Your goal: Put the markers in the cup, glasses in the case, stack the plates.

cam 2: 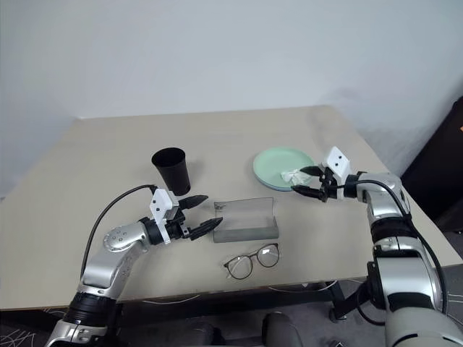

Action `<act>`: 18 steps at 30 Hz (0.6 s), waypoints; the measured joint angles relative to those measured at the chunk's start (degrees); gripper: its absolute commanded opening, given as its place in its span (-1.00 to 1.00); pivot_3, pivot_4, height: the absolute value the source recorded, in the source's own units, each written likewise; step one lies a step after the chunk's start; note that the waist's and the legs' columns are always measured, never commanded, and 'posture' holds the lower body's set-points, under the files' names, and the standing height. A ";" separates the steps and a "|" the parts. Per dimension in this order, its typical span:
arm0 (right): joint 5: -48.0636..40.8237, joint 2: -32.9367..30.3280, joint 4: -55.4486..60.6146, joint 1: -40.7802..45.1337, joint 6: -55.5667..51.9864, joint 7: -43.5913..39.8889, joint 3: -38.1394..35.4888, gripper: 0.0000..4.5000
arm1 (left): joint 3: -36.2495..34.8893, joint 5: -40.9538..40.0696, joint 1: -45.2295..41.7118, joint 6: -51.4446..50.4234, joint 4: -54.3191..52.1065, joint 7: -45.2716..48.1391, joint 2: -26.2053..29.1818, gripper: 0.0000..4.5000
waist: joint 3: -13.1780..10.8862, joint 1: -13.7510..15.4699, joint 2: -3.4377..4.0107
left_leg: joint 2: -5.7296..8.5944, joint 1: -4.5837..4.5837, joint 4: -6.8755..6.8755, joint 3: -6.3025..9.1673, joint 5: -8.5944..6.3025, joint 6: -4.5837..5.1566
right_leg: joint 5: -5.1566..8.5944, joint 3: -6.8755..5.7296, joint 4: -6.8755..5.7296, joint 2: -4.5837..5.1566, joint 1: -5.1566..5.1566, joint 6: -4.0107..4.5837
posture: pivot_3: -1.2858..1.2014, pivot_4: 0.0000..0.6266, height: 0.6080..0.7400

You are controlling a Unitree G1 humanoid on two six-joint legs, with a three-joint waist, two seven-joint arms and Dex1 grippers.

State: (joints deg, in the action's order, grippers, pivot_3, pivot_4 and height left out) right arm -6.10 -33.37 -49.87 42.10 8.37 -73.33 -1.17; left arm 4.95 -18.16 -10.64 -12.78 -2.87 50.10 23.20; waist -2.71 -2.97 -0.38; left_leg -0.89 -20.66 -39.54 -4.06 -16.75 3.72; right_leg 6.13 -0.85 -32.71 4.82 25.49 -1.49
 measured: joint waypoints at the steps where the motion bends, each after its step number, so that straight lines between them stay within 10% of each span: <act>1: -2.26 -0.38 3.71 -2.56 -2.47 -2.22 -0.62 0.44 | 0.86 -0.28 -0.47 -0.73 -0.07 1.26 0.71 0.84 | 0.00 0.02 0.00 | -0.02 0.00 -0.01 0.03 0.00 0.00 | 0.00 0.00 0.00 0.00 -0.01 0.00 | 0.03 -1.00 1.00; 18: -8.48 -1.43 18.21 -15.41 -9.65 -4.94 -1.56 0.44 | 12.69 -1.30 -11.37 -14.65 -1.14 15.12 3.89 0.84 | -0.03 0.13 -0.05 | -0.01 0.01 -0.16 -0.01 0.00 -0.01 | 0.01 0.07 -0.02 -0.02 0.02 -0.01 | 0.03 -1.00 1.00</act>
State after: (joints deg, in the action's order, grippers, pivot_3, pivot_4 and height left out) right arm -14.58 -34.80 -31.66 26.68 -1.28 -78.27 -2.74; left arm 17.63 -19.46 -22.01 -27.43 -4.01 65.21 27.09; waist -2.74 -2.84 -0.43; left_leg -0.90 -20.65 -39.70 -4.07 -16.76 3.70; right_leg 6.14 -0.79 -32.74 4.81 25.51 -1.50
